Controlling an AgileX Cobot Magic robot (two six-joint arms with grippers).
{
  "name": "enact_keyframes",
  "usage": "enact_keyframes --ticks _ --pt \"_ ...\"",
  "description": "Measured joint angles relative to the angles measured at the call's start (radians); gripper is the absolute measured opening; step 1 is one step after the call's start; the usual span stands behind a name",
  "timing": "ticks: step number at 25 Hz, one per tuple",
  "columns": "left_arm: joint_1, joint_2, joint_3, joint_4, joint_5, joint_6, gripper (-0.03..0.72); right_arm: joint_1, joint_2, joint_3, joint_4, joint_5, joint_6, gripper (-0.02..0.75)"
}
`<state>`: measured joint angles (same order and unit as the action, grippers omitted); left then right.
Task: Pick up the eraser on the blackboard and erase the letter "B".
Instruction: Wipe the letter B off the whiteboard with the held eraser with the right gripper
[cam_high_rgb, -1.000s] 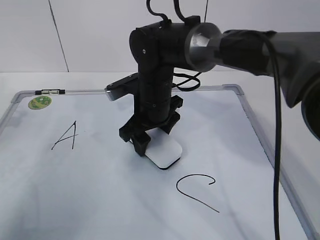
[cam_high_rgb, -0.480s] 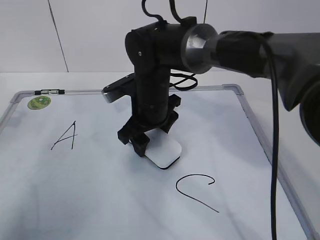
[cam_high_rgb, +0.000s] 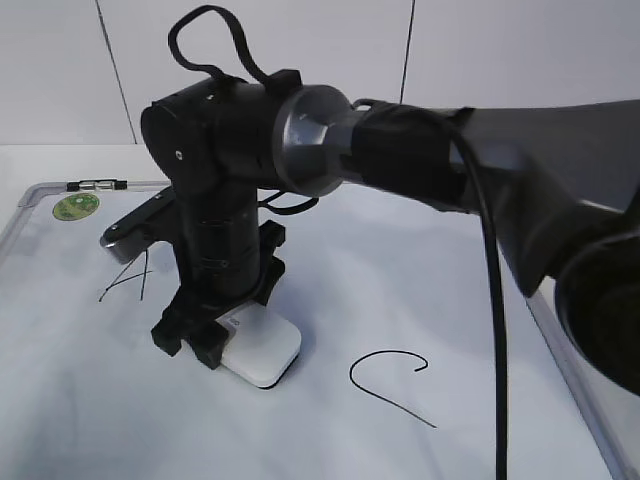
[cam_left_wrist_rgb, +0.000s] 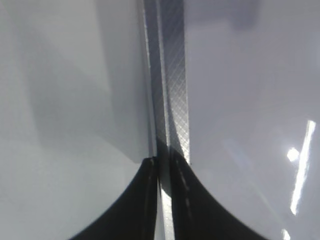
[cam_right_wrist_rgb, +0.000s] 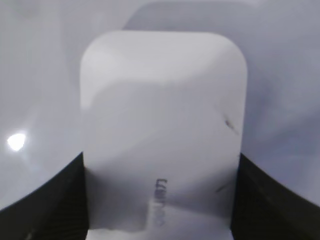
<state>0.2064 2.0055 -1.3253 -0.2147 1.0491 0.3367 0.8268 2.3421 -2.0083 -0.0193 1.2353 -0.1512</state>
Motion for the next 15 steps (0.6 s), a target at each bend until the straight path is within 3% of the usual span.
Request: enact_keyframes --ticks 15 --pt "0.000 0.000 0.000 0.003 0.005 0.000 0.045 -0.012 0.017 -0.025 0.043 0.015 -0.008 0.520"
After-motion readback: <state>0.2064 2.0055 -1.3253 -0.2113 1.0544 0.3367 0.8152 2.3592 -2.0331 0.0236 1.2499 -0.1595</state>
